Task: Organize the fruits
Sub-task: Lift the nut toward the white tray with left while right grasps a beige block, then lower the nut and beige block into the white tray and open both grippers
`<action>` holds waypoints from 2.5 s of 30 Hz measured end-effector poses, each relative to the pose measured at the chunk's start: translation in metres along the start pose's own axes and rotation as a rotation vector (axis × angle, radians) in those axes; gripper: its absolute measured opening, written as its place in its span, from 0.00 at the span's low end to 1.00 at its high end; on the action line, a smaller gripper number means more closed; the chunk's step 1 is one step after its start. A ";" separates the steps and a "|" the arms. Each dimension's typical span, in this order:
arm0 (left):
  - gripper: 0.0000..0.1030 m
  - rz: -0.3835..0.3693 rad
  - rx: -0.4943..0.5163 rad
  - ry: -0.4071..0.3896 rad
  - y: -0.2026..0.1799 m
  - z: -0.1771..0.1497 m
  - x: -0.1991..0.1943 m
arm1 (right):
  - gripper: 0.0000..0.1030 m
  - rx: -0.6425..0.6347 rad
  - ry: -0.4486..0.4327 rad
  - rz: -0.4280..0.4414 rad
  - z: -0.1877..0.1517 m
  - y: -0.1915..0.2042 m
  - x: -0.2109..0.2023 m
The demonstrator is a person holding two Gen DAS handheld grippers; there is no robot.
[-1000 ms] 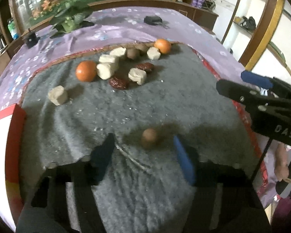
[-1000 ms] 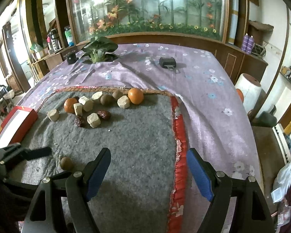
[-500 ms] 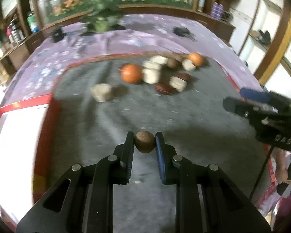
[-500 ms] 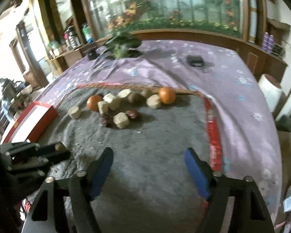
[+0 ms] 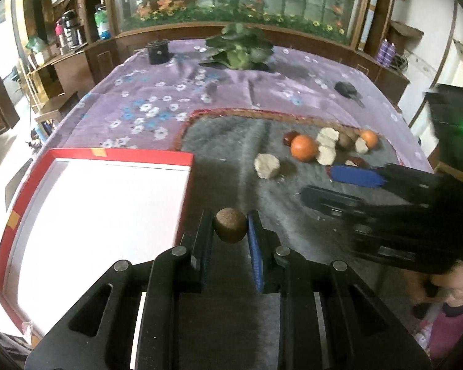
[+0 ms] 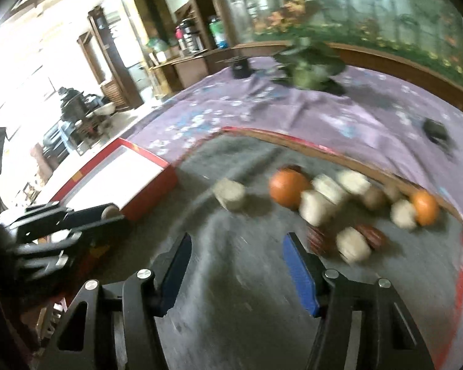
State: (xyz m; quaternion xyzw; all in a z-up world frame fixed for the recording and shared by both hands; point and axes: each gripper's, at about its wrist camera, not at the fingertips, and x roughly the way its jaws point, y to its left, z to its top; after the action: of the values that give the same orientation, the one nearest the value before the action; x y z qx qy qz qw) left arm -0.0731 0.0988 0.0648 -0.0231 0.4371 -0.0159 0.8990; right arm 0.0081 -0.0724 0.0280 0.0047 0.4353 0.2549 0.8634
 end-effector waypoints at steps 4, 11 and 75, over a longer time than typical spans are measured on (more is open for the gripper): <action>0.20 0.014 -0.028 -0.019 0.014 0.002 -0.007 | 0.59 -0.044 0.027 -0.039 0.017 0.011 0.035; 0.20 0.025 -0.077 -0.010 0.037 0.002 -0.005 | 0.35 -0.075 0.082 -0.091 0.029 0.007 0.073; 0.54 0.222 -0.258 0.020 0.124 0.026 0.016 | 0.50 -0.165 -0.016 0.094 0.050 0.113 0.057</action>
State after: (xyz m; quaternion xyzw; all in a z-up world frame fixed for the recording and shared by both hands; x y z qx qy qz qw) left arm -0.0413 0.2230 0.0614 -0.0900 0.4443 0.1396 0.8804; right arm 0.0243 0.0621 0.0429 -0.0441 0.4054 0.3301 0.8513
